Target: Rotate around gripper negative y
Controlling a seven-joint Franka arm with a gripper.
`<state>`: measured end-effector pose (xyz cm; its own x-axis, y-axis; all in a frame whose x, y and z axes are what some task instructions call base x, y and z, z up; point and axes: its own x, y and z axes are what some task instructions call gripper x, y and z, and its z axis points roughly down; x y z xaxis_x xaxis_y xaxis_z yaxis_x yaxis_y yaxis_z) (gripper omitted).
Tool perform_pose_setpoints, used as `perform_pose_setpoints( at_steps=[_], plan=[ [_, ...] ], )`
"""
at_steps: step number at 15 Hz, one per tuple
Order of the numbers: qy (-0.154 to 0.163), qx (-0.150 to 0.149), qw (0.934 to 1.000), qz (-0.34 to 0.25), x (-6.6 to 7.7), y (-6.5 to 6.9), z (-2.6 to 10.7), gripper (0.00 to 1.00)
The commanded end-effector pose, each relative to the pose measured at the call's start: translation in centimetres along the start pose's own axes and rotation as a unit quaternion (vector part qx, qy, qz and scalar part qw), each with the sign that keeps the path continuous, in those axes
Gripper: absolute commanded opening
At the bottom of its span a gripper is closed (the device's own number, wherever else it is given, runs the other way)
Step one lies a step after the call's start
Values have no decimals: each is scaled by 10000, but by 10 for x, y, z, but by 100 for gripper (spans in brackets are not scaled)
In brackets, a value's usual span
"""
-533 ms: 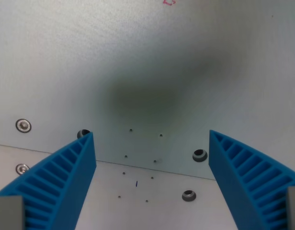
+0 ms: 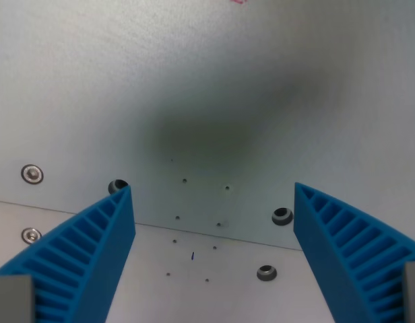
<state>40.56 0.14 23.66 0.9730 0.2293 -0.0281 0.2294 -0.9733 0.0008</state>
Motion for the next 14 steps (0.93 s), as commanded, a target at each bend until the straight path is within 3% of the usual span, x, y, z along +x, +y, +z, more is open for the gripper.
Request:
perform_pose_setpoints(
  at_steps=[1,14],
  plan=[
    [-455,-14,9990,0,1,0,-5,100],
    [-1210,-14,9926,1,1,0,-5,100]
  ],
)
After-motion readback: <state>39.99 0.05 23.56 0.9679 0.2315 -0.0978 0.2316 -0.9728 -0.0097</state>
